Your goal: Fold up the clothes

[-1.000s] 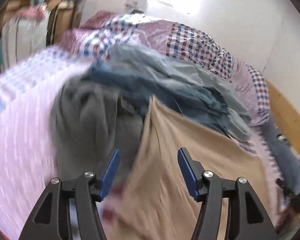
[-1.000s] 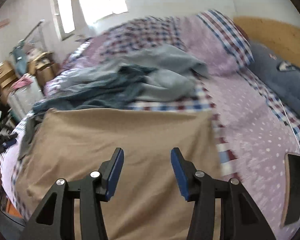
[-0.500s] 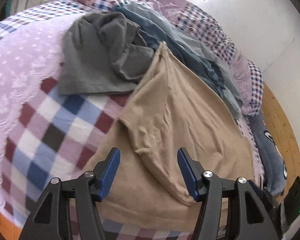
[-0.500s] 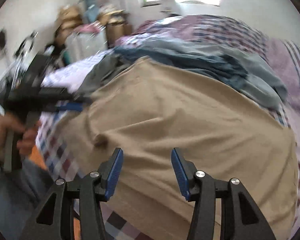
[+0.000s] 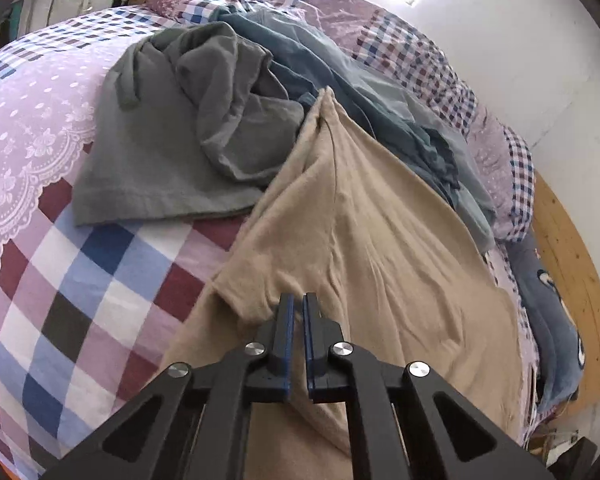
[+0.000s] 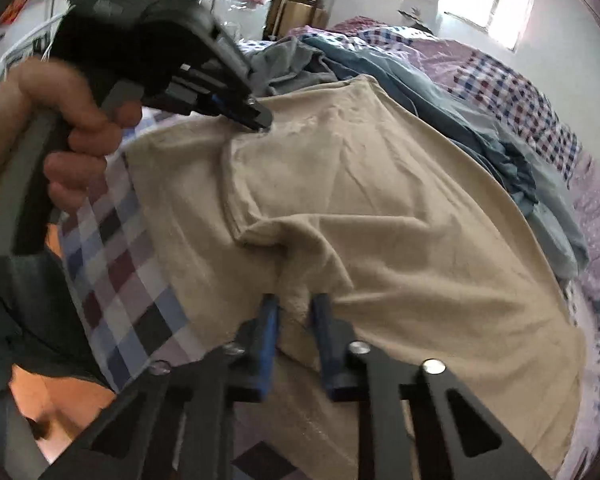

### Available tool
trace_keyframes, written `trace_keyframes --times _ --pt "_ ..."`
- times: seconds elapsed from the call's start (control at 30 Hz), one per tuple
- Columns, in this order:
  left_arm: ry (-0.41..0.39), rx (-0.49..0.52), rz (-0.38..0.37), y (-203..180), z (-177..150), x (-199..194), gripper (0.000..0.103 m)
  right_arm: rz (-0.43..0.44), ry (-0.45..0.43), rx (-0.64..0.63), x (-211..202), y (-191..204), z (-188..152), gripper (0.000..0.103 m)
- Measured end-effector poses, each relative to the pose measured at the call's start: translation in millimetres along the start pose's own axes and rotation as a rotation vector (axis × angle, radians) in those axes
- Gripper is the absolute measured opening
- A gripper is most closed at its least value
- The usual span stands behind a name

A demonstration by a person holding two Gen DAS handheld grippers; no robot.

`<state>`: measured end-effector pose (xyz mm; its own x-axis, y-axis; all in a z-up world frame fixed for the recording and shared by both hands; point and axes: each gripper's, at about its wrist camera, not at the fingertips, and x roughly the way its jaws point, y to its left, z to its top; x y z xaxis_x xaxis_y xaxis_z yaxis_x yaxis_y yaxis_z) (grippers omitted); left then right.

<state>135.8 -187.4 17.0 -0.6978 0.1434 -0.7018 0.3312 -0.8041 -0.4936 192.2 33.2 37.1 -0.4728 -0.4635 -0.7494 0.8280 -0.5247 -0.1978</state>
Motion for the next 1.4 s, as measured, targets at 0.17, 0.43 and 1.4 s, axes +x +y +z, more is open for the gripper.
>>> trace_keyframes --times 0.17,0.43,1.4 --pt "-0.010 -0.044 -0.014 9.9 7.7 0.9 0.002 0.102 0.043 -0.013 8.7 -1.5 -8.0 0.010" --pt "-0.024 -0.001 0.050 11.9 6.6 -5.6 0.002 0.103 0.053 -0.038 -5.8 -13.8 -15.0 0.014" --pt "0.095 -0.241 -0.054 64.7 -74.1 -57.5 0.065 -0.027 -0.235 0.737 -58.8 -148.2 -34.3 0.052"
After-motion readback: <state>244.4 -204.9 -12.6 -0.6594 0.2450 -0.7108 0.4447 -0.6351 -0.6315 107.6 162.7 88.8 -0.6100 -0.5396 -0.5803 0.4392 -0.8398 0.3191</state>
